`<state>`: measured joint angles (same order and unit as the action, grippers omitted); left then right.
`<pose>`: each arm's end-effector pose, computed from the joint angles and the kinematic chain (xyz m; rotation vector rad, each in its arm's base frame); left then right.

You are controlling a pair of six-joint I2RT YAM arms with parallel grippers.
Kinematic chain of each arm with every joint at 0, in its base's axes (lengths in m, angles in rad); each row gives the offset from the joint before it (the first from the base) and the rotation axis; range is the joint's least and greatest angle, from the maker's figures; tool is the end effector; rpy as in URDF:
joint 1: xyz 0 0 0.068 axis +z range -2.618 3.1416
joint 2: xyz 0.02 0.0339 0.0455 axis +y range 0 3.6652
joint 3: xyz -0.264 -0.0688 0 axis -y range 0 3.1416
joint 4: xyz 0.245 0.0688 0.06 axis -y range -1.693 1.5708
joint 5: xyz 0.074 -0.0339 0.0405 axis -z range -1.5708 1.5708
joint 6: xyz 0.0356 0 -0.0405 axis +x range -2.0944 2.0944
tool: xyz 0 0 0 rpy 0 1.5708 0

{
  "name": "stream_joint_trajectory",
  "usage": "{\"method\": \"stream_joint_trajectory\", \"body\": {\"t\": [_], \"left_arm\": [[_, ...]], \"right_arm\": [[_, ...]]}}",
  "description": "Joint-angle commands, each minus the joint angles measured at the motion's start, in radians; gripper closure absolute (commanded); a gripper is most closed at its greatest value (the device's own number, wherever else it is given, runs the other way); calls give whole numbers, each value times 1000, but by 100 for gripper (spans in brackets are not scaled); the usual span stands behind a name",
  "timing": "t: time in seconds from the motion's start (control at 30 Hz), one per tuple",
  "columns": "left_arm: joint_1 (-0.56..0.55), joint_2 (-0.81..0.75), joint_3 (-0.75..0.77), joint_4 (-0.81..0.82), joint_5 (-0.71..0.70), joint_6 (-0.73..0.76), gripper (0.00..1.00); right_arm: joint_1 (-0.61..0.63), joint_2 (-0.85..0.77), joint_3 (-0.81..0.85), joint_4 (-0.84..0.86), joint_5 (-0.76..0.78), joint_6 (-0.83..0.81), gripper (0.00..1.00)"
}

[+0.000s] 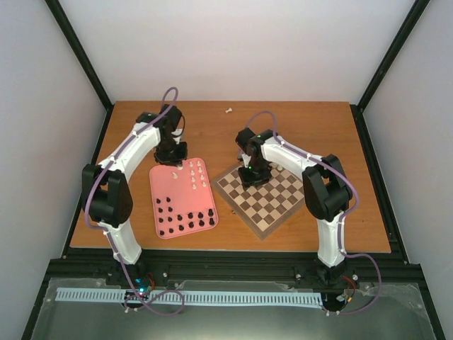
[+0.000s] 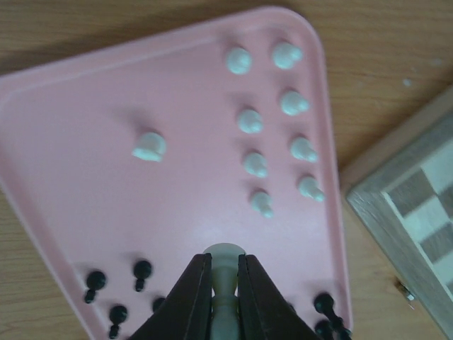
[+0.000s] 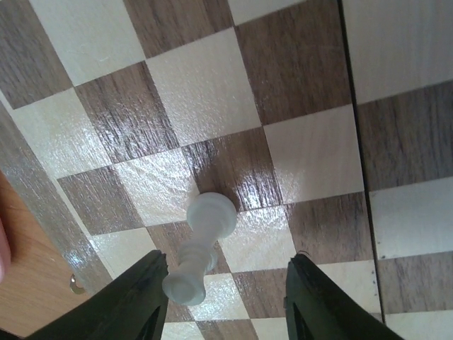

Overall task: Set up the chess pieces on the board
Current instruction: Pick up the chess piece from the chessboard, then place the chess piece on the chessboard.

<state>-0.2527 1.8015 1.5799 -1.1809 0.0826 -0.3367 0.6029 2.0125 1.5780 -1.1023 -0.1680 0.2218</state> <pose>0.3390 -0.0906 0.2673 -0.1155 2.9963 -0.1920 0.3130 0.2227 0.1944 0.5904 -3.0376 -0.2598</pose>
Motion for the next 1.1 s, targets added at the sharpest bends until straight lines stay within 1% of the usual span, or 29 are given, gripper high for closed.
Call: {"method": "stream_joint_trajectory", "body": {"t": [0.0, 0.03, 0.13, 0.27, 0.4, 0.57, 0.77, 0.9, 1.07], "left_arm": [[-33, -17, 16, -29, 17, -22, 89], [-39, -19, 15, -28, 16, -22, 89], [-55, -19, 14, -33, 14, -18, 89], [-77, -14, 13, -33, 22, -18, 89], [-107, 2, 34, -42, 32, -17, 89], [-180, 64, 118, -81, 16, 0, 89], [-267, 154, 246, -110, 42, 9, 89], [-328, 239, 360, -151, 41, 22, 89], [-390, 325, 472, -156, 55, 20, 89]], "right_arm": [[7, -41, -12, 18, -2, 12, 56], [7, -40, -11, 18, -3, 13, 58], [8, -39, -7, 18, -7, 17, 70], [9, -41, -5, 17, -3, 19, 83], [9, -45, -5, 9, 1, 21, 90], [9, -87, -1, -7, 52, 35, 94], [-12, -164, 17, -62, 95, 48, 94], [-71, -227, -21, -91, 132, 39, 94], [-202, -297, -74, -101, 144, 3, 94]]}}
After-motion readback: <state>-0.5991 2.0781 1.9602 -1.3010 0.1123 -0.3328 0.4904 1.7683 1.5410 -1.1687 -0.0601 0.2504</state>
